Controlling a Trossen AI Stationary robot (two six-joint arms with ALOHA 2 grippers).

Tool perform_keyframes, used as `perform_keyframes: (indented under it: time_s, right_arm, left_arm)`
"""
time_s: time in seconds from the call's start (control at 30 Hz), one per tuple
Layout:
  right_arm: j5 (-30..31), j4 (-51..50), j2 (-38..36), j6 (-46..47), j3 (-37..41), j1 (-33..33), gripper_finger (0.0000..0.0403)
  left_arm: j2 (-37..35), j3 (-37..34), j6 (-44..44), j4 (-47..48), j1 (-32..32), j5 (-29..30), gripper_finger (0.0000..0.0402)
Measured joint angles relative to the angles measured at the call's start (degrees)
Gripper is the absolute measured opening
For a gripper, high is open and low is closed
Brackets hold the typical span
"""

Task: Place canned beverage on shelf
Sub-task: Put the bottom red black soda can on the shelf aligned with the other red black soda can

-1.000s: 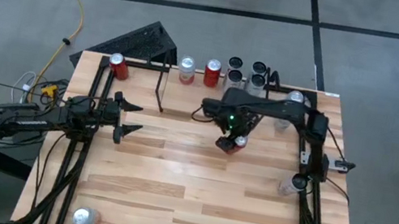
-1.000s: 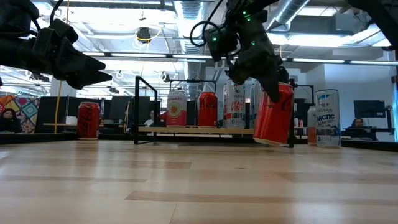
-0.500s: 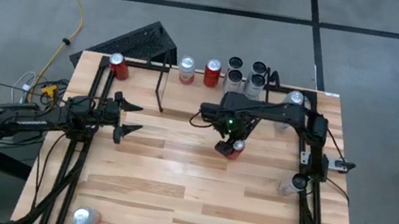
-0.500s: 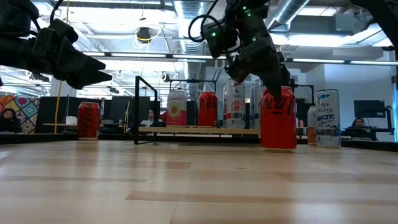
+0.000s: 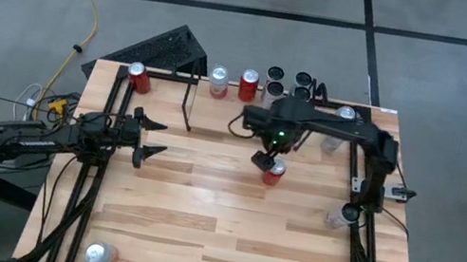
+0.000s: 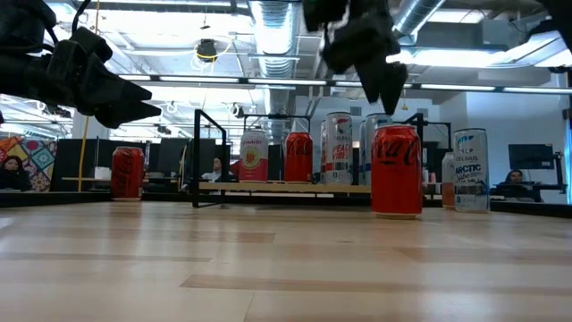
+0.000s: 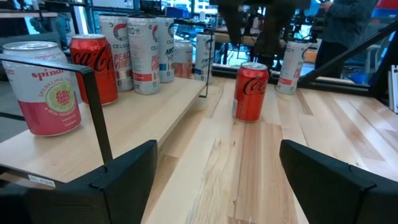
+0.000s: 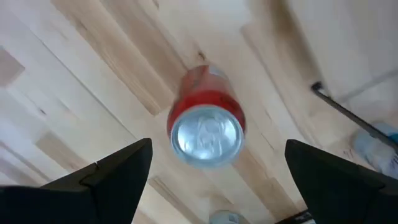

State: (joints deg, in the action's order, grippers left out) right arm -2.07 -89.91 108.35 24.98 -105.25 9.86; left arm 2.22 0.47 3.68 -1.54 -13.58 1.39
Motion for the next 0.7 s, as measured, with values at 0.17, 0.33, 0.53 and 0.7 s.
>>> perform_keyframes:
  time_s: [0.17,0.33,0.53,0.7]
  right_arm:
    - [17.4,0.8,-9.4,14.1,3.4,-6.8,0.0393]
    - [29.9,11.7,-18.9,38.6,15.9,-18.1,0.0393]
    - [41.5,24.8,-20.9,57.4,30.6,-26.2,0.0393]
    - [49.2,23.8,-16.7,63.7,32.8,-28.7,0.0393]
  left_arm:
    - [0.0,0.0,0.0,0.0,0.0,0.0,0.0323]
    - [0.0,0.0,0.0,0.0,0.0,0.0,0.0323]
    - [0.0,0.0,0.0,0.0,0.0,0.0,0.0323]
    - [0.0,0.0,0.0,0.0,0.0,0.0,0.0323]
